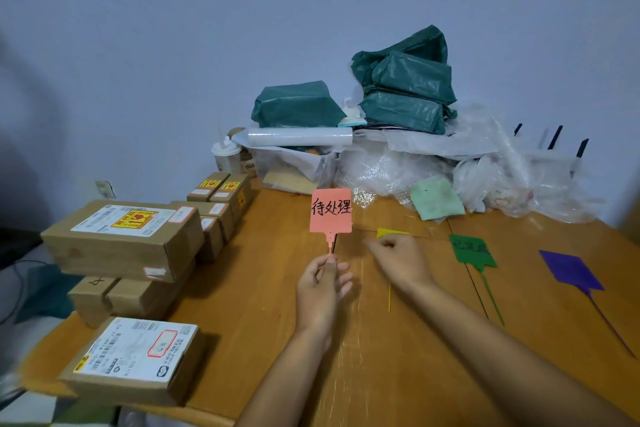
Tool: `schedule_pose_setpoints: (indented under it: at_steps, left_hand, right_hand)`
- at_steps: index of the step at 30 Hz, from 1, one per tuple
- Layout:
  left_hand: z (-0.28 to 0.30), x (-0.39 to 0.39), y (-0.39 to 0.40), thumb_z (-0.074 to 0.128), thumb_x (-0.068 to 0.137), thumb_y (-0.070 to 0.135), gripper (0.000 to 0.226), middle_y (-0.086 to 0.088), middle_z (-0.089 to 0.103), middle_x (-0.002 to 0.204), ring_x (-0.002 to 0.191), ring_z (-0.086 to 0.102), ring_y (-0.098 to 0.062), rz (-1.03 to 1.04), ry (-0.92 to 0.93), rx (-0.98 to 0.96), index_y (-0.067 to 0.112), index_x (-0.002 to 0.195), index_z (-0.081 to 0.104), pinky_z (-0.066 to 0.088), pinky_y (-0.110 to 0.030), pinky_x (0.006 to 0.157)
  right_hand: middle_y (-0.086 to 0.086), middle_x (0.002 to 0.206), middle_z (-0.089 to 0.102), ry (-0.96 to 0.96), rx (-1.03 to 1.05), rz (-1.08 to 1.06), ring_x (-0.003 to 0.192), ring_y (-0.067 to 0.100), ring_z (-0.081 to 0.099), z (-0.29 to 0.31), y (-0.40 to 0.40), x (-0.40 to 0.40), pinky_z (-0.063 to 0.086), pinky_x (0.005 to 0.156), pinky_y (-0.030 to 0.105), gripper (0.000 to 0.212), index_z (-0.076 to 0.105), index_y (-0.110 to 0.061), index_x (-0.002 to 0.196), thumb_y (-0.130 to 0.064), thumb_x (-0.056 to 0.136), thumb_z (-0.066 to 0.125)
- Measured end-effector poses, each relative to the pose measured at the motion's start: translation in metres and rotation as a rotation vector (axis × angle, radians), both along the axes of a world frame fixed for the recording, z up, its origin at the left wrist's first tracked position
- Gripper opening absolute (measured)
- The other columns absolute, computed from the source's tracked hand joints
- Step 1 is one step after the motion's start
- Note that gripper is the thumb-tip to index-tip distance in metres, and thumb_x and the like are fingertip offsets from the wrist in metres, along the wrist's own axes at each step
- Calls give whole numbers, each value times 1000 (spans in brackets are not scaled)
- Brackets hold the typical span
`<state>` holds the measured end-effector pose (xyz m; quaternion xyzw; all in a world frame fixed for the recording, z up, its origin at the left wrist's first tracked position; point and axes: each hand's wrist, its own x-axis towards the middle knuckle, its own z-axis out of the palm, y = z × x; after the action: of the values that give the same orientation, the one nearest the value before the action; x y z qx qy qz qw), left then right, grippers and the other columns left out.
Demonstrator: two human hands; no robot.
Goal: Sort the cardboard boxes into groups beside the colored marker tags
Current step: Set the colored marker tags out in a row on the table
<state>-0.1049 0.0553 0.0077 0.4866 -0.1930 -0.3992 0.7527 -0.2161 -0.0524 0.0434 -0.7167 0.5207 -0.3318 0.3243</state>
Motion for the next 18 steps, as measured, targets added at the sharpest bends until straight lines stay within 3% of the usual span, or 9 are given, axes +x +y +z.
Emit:
schedule_pose_setpoints:
  at_steps: [3, 6, 9, 11, 15, 18]
  left_hand:
    - [2, -5, 1, 53, 106, 17, 19, -18, 74, 101, 96, 76, -31, -19, -14, -22, 8, 110, 69, 63, -30, 79]
    - [6, -6, 8, 50, 107, 12, 22, -21, 77, 103, 89, 78, -26, -17, -52, -29, 4, 114, 69, 63, -27, 74]
    - [13, 1, 19, 50, 106, 9, 22, -10, 76, 88, 70, 74, -11, 3, -90, -25, 6, 110, 71, 61, -21, 65]
    - [14, 9, 26, 51, 106, 10, 21, -7, 74, 84, 67, 72, -9, 8, -117, -10, 7, 108, 71, 60, -21, 64]
    - [7, 22, 42, 55, 105, 14, 19, -10, 69, 83, 69, 69, -12, 31, -102, 31, 5, 115, 67, 59, -23, 66]
    - [4, 31, 52, 56, 104, 14, 13, -12, 70, 87, 75, 69, -17, 62, -87, 63, 11, 112, 66, 60, -24, 67]
  right_hand:
    - [1, 78, 80, -220, 160, 253, 66, 3, 66, 14, 32, 23, 51, 67, 20, 17, 83, -15, 80, -30, 84, 78]
    - [5, 79, 81, -294, 153, 225, 66, 8, 69, 8, 41, 41, 56, 67, 27, 9, 83, -13, 79, -21, 81, 78]
    - [3, 71, 77, -319, 155, 238, 62, 9, 64, 3, 46, 54, 50, 56, 21, 8, 82, -10, 80, -12, 84, 75]
    - [-3, 64, 71, -362, 167, 224, 54, 7, 60, 4, 49, 63, 47, 49, 18, 9, 82, -8, 81, -9, 86, 74]
    - [0, 72, 72, -430, 81, 142, 63, 6, 57, 12, 42, 85, 45, 58, 11, 10, 82, -4, 83, -13, 86, 78]
    - [4, 71, 71, -445, 95, 122, 63, 10, 57, 15, 30, 106, 47, 63, 20, 12, 81, -7, 78, -14, 87, 78]
